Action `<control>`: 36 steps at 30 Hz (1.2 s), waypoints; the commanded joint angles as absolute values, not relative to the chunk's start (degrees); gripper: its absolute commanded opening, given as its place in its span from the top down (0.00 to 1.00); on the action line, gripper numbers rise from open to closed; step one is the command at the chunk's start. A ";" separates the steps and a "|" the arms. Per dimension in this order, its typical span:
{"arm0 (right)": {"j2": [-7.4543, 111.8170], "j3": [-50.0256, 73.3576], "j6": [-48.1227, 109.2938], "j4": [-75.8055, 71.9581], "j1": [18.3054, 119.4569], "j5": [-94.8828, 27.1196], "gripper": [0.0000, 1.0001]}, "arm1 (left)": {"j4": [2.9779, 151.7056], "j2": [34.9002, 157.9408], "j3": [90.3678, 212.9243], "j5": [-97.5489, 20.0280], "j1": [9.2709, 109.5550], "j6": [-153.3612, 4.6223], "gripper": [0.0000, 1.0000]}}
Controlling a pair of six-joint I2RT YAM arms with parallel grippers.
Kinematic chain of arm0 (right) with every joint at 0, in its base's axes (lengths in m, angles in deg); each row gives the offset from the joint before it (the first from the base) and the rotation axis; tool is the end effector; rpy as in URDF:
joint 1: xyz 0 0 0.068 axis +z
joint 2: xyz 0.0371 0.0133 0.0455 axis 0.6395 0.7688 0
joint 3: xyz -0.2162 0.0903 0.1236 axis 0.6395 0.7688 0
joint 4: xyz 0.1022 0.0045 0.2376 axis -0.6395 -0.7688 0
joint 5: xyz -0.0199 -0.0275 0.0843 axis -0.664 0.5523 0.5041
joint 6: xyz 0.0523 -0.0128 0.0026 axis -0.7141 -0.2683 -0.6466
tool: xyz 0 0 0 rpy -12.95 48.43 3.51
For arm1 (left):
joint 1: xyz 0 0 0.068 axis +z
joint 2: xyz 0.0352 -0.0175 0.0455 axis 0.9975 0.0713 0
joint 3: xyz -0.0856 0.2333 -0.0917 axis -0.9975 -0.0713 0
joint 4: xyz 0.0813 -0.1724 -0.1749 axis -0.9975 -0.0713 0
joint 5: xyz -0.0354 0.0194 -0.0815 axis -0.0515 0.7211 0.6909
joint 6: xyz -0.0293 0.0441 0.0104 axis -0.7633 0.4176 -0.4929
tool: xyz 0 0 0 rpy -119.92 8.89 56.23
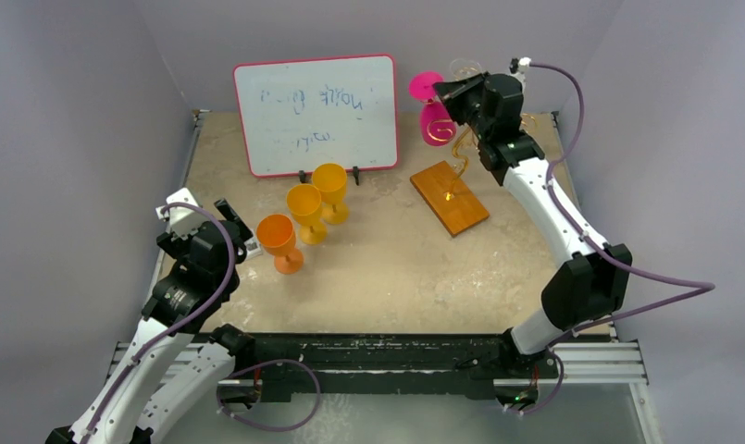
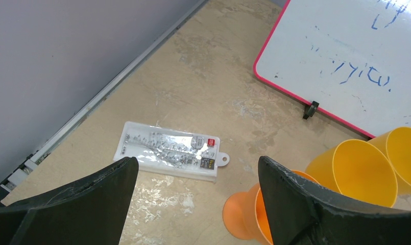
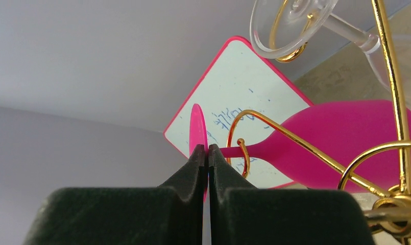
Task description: Take the wine glass off the wine glass rack
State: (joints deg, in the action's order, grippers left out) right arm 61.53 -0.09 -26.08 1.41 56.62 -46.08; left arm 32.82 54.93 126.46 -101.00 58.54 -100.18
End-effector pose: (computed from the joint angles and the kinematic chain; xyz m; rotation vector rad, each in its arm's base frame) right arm 0.3608 0.1065 0.4159 0.7224 1.5094 1.0221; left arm 0.1133 -0.0262 0.3229 -0.6875 1.7372 0.2092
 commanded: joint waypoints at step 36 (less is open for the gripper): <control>64.53 -6.23 -35.35 1.27 57.93 -49.46 1.00 | 34.49 55.95 126.50 -100.30 58.93 -99.91 0.13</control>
